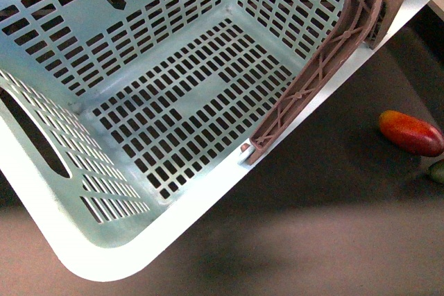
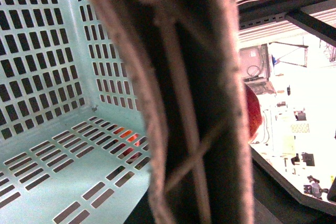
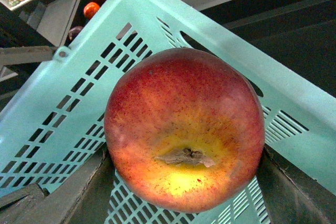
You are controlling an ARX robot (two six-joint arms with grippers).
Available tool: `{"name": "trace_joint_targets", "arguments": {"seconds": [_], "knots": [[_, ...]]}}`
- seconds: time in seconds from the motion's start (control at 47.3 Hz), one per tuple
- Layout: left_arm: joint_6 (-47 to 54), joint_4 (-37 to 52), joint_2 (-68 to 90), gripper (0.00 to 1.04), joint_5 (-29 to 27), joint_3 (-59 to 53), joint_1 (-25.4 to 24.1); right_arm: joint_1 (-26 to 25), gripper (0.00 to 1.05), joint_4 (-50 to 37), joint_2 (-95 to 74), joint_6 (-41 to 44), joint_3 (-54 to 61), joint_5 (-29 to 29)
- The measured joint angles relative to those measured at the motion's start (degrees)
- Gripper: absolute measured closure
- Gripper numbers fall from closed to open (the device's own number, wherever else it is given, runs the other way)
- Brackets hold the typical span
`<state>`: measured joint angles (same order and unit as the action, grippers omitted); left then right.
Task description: Pick apple with right arm and hold basket with left
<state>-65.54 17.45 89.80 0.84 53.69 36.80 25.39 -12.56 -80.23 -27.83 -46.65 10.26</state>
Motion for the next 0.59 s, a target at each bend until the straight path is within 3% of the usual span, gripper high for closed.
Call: {"name": "trace_joint_targets", "arguments": {"seconds": [0.148, 0.402, 0.486, 0.528, 0.592], "knots": [[0.0, 0.0, 0.0, 0.99, 0.0, 0.0, 0.0, -0.3, 0.07, -0.7, 1.7, 0.5, 1.7, 2.4], [-0.1, -0.1, 0.3, 0.99, -0.3, 0.0, 0.0, -7.9, 0.09, 0.0, 15.3, 8.1, 10.1, 15.8], [0.1, -0.1, 0.3, 0.99, -0.7, 0.0, 0.0, -11.5, 0.18, -9.5, 18.6, 14.9, 15.4, 9.6], [0.2, -0.1, 0.3, 0.99, -0.4, 0.0, 0.0, -13.0, 0.29, -18.2, 20.6, 20.2, 20.1, 3.4], [0.1, -0.1, 0.3, 0.99, -0.2, 0.0, 0.0, -14.1, 0.41, -22.4, 22.7, 23.7, 24.2, 0.3]]}}
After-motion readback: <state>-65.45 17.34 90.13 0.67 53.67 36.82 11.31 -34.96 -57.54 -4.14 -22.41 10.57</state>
